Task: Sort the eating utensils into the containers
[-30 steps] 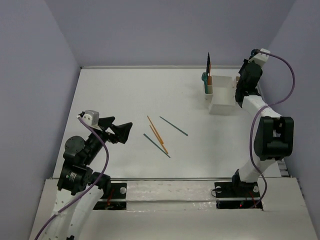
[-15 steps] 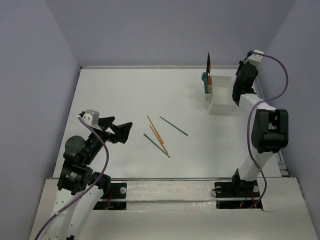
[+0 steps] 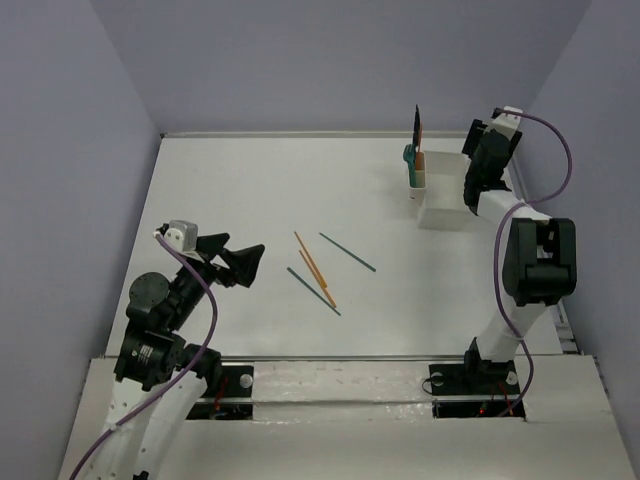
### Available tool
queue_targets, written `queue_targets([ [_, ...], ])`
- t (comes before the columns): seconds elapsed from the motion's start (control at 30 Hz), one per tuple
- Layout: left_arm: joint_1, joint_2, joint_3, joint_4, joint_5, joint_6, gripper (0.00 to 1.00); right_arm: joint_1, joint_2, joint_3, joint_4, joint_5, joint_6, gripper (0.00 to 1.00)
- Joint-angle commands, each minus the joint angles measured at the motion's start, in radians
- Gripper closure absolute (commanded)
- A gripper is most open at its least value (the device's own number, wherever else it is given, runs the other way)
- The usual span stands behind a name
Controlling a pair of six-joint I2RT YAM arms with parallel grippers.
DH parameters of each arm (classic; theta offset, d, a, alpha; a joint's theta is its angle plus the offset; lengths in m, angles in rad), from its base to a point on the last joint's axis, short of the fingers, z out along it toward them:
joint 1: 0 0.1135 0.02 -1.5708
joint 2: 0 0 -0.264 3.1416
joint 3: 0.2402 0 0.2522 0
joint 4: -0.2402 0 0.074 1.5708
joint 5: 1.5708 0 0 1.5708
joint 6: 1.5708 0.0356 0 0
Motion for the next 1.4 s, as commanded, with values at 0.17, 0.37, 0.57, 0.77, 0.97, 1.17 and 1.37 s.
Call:
queue_targets([
  [0.17, -0.004, -0.015, 0.001, 0.051, 0.002, 0.008, 0.01, -0.008, -0.155, 0.167, -0.332, -0.094, 0.131, 0.19],
  [0.37, -0.004, -0.021, -0.001, 0.045, 0.005, 0.005, 0.01, 0.176, -0.321, 0.089, -0.468, -0.233, 0.22, 0.2],
  [0.57, -0.004, -0.022, -0.004, 0.042, -0.012, -0.002, 0.01, 0.446, -0.364, -0.041, -0.611, -0.337, 0.214, 0.28],
  [0.77, -0.004, -0.013, -0.004, 0.044, -0.006, -0.001, 0.01, 0.541, -0.306, -0.058, -0.852, -0.549, 0.157, 0.33],
  [0.97, -0.004, -0.01, -0.004, 0.044, -0.009, 0.002, 0.01, 0.618, -0.164, 0.031, -1.021, -0.557, 0.063, 0.33],
  [1.17, -0.004, -0.008, -0.004, 0.045, -0.007, 0.001, 0.01, 0.679, -0.019, 0.135, -1.098, -0.52, 0.013, 0.33],
  [1.37, -0.004, -0.013, -0.004, 0.045, -0.004, 0.001, 0.01, 0.71, 0.102, 0.213, -1.136, -0.476, 0.002, 0.33],
])
